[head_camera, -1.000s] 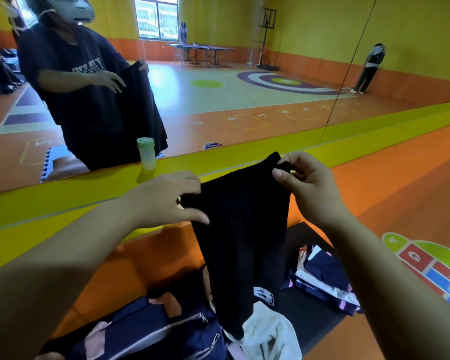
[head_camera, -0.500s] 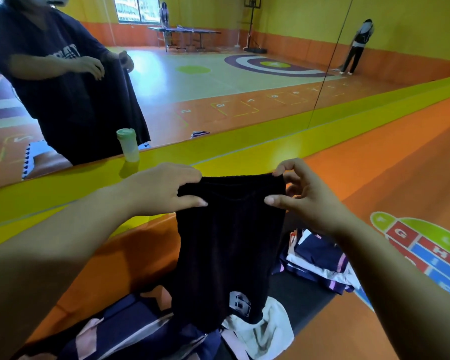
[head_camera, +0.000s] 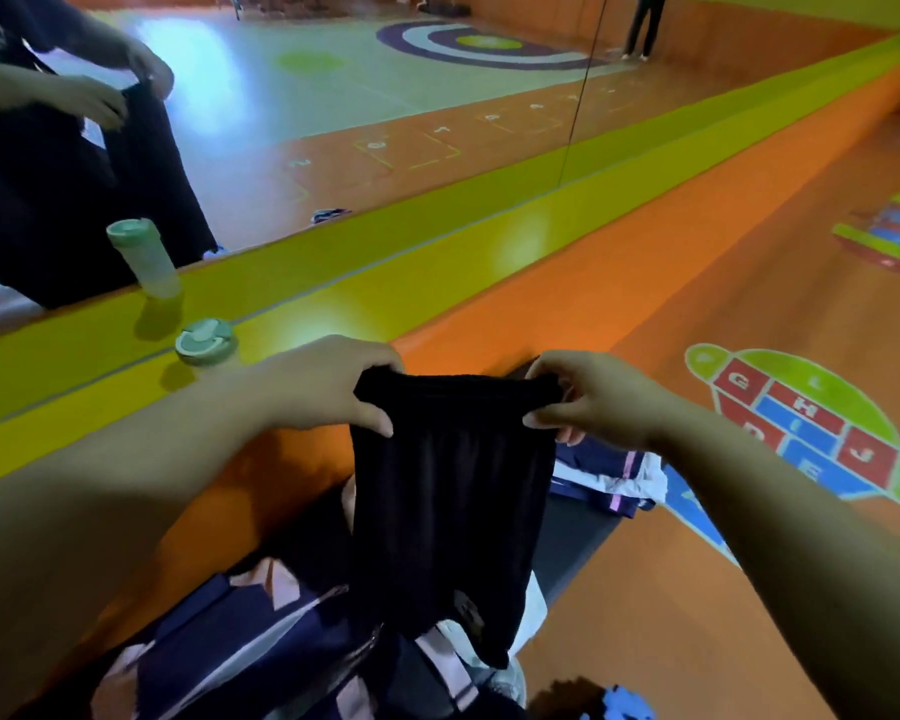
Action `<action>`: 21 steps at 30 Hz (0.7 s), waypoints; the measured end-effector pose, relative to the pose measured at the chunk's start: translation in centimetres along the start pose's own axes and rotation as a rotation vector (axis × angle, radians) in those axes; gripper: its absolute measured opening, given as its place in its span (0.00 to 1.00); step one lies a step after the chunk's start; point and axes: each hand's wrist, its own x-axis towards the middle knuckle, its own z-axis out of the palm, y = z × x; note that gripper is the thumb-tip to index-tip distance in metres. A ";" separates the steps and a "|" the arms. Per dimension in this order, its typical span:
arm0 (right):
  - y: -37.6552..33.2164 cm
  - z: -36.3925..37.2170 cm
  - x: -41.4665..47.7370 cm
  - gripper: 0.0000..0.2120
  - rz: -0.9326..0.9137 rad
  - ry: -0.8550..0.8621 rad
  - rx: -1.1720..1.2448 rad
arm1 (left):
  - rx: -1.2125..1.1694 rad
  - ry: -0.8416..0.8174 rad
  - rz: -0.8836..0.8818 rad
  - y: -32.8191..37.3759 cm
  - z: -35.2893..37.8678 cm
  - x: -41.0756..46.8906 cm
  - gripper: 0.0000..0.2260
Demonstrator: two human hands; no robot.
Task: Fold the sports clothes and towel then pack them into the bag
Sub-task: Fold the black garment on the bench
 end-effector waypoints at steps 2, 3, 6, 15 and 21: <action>1.4 -0.7 1.6 0.08 0.030 0.074 -0.059 | 0.019 0.058 0.022 -0.1 0.4 3.1 0.19; 2.2 -1.2 2.4 0.08 0.043 0.120 -0.092 | 0.031 0.091 0.031 -0.1 0.6 4.6 0.19; 4.1 -2.6 4.5 0.10 0.073 0.261 -0.175 | 0.050 0.196 0.063 0.1 0.9 8.8 0.20; 9.9 -2.4 5.0 0.11 0.070 0.436 -0.302 | 0.048 0.379 0.235 0.4 4.8 12.6 0.17; 16.8 5.8 3.0 0.11 0.091 0.179 -0.360 | 0.043 0.166 0.164 -1.5 16.1 10.0 0.27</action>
